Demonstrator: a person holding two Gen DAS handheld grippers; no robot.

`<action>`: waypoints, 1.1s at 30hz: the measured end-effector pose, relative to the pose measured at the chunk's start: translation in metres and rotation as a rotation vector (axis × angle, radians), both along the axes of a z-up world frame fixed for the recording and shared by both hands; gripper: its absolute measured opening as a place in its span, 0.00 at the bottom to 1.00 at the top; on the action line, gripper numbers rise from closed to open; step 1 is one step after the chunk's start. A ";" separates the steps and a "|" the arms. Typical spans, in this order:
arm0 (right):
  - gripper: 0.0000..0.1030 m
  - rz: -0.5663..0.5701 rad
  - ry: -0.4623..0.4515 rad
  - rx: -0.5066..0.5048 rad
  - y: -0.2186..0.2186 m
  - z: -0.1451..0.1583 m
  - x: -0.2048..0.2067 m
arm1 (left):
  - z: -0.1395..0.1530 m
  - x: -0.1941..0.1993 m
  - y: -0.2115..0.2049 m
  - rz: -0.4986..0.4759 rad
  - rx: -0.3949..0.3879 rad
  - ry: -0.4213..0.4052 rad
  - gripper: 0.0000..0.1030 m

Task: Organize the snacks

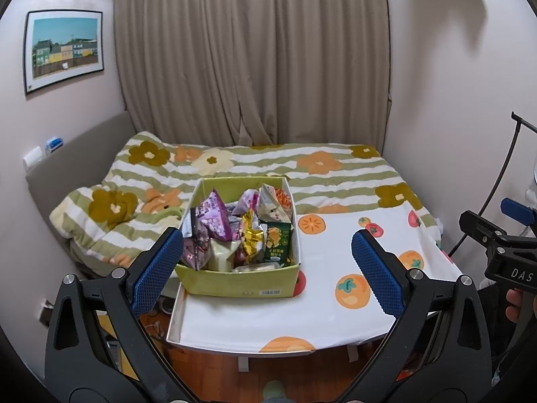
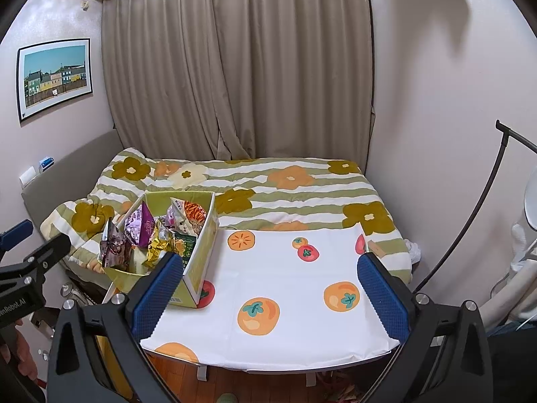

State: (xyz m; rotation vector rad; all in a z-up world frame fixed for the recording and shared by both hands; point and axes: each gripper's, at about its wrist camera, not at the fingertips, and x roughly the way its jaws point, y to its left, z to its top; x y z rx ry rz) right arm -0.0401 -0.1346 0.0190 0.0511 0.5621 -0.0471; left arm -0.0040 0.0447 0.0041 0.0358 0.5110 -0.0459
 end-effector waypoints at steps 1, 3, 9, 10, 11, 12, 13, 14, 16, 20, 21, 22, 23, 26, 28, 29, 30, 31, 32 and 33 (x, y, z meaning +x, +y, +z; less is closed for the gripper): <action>1.00 -0.001 0.001 -0.001 0.000 0.000 0.000 | 0.000 0.001 0.001 0.000 -0.001 0.001 0.97; 1.00 -0.001 0.004 -0.005 0.000 0.000 0.000 | -0.001 0.001 0.001 0.002 -0.001 0.003 0.97; 1.00 -0.014 0.008 -0.007 -0.001 0.001 0.001 | -0.002 0.000 0.001 0.001 -0.003 0.006 0.97; 1.00 -0.012 0.009 -0.007 -0.001 0.001 0.001 | -0.002 0.000 0.001 0.000 -0.003 0.006 0.97; 1.00 -0.012 0.010 -0.006 -0.001 0.001 0.001 | -0.003 0.000 0.001 -0.001 -0.003 0.006 0.97; 1.00 -0.012 0.009 -0.005 -0.002 0.001 0.001 | -0.002 0.000 0.001 0.001 -0.002 0.005 0.97; 1.00 -0.013 0.008 -0.006 -0.001 0.001 0.001 | -0.002 0.000 0.001 0.002 -0.001 0.004 0.97; 1.00 -0.013 0.009 -0.007 -0.001 0.001 0.001 | -0.003 0.000 0.001 0.002 0.000 0.002 0.97; 1.00 -0.014 0.007 -0.004 -0.002 0.001 0.000 | -0.003 0.001 0.000 0.002 0.002 0.001 0.97; 1.00 -0.016 0.007 -0.010 -0.001 0.001 0.001 | -0.005 0.001 0.000 0.003 0.002 0.003 0.97; 1.00 -0.016 0.006 -0.011 -0.002 0.001 0.001 | -0.006 0.001 0.000 0.005 0.004 0.004 0.97; 1.00 -0.017 0.005 -0.011 -0.002 0.002 0.002 | -0.006 0.002 0.000 0.005 0.007 0.005 0.97; 1.00 -0.017 0.005 -0.010 -0.002 0.002 0.002 | -0.007 0.002 -0.002 0.002 0.009 0.006 0.97; 1.00 -0.017 0.000 -0.006 -0.002 0.003 0.004 | -0.006 0.001 -0.005 -0.005 0.019 -0.003 0.97; 1.00 -0.017 -0.002 -0.007 -0.002 0.003 0.005 | -0.005 0.001 -0.007 -0.003 0.024 -0.013 0.97; 1.00 -0.017 -0.002 -0.007 -0.001 0.003 0.006 | -0.005 0.000 -0.008 0.001 0.028 -0.017 0.98; 1.00 -0.017 -0.003 -0.007 -0.001 0.003 0.007 | -0.004 0.001 -0.008 0.005 0.030 -0.020 1.00; 1.00 -0.017 -0.002 -0.008 -0.001 0.003 0.008 | -0.004 0.001 -0.008 0.010 0.033 -0.026 1.00; 1.00 -0.017 -0.003 -0.007 -0.001 0.002 0.008 | -0.004 0.000 -0.008 0.009 0.032 -0.032 1.00; 1.00 -0.017 -0.004 -0.005 -0.001 0.002 0.008 | -0.003 0.001 -0.008 0.009 0.029 -0.032 1.00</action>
